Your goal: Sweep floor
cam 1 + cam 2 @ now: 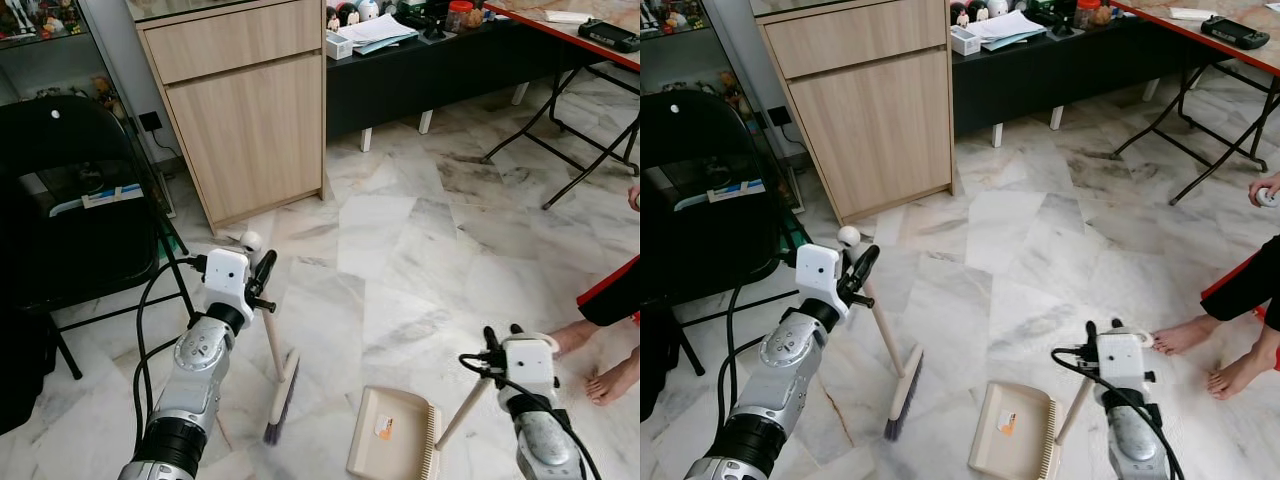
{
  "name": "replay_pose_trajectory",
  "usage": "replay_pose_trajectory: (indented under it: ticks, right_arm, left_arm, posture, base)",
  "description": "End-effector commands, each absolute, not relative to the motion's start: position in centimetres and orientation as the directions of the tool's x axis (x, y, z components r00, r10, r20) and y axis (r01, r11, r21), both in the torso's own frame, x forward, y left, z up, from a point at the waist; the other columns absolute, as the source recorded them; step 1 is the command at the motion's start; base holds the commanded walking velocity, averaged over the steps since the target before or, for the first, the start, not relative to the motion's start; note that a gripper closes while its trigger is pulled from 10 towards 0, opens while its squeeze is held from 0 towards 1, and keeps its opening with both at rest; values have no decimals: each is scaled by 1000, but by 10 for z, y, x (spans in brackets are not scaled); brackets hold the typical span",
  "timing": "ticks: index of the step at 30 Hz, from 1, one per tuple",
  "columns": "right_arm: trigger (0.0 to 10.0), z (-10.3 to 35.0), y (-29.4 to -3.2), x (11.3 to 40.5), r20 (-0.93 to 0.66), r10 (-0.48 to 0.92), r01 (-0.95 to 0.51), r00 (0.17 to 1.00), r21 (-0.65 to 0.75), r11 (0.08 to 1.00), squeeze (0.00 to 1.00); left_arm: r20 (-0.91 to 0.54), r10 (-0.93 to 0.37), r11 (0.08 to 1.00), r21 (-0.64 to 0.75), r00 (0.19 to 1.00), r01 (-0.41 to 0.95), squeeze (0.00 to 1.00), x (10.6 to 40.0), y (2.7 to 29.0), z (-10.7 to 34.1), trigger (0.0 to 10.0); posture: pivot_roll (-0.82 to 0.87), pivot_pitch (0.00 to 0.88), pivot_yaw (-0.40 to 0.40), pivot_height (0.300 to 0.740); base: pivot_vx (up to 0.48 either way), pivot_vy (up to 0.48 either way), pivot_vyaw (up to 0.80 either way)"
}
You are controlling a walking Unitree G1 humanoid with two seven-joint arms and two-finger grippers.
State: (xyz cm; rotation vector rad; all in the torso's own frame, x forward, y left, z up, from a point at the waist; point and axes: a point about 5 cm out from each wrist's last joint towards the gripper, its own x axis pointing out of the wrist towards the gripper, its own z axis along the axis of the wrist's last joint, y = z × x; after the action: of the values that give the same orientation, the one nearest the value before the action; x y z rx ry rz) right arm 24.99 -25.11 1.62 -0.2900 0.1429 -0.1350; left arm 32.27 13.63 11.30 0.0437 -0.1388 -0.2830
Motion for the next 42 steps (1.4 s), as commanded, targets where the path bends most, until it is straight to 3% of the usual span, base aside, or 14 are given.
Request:
replay_pose_trajectory:
  ticks: [1, 15, 16, 29, 42]
  right_arm:
    - [0, 9, -250, 245, -161, -148, 94, 976, -302, 949, 0]
    - [0, 16, -244, 251, -110, -160, 123, 981, -289, 949, 0]
    - [10000, 20, -244, 254, -90, -179, 146, 980, -287, 947, 0]
    - [10000, 72, -245, 279, 141, -228, 258, 963, -256, 932, 0]
    - [10000, 85, -224, 282, 174, -127, 167, 976, -239, 956, 0]
  left_arm:
    - [171, -280, 959, 87, 945, 269, 0, 322, 139, 121, 10000]
    - [168, -283, 958, 85, 944, 273, 0, 323, 138, 121, 10000]
    - [170, -278, 960, 77, 945, 268, 0, 324, 139, 122, 10000]
    - [209, -235, 972, 39, 949, 233, 0, 335, 140, 137, 10000]
    - [219, -241, 970, 35, 946, 239, 0, 337, 136, 139, 10000]
  posture:
    - [54, 75, 21, 740]
    - [53, 70, 20, 740]
    - [51, 68, 20, 740]
    - [42, 49, 18, 740]
    - [40, 15, 23, 740]
  base:
    - [0, 0, 0]
    - [0, 0, 0]
    - [0, 0, 0]
    - [0, 0, 0]
    - [0, 0, 0]
